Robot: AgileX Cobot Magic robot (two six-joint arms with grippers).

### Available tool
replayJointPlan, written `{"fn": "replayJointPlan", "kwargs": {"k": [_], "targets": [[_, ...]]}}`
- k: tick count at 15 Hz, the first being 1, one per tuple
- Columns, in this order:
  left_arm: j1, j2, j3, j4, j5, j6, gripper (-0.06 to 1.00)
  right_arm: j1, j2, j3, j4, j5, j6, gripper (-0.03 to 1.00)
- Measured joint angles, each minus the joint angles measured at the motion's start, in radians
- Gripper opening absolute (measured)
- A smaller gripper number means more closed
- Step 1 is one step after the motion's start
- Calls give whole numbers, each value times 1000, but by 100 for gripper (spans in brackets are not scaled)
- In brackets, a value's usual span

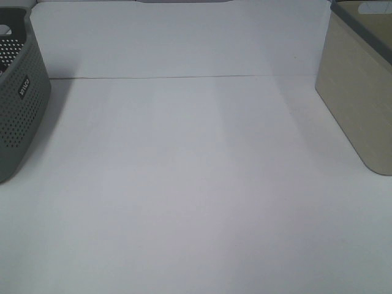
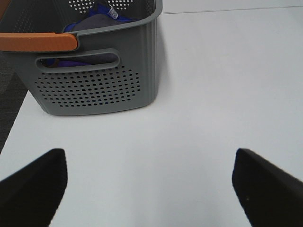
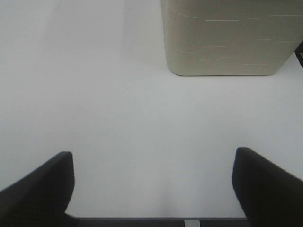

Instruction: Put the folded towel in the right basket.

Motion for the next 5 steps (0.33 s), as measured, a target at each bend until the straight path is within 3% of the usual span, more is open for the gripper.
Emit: {"fn": "replayJointPlan", "kwargs": {"k": [5], "targets": [[0, 0, 0, 0, 0, 0, 88, 0, 0, 0, 0, 0, 0, 87]]}}
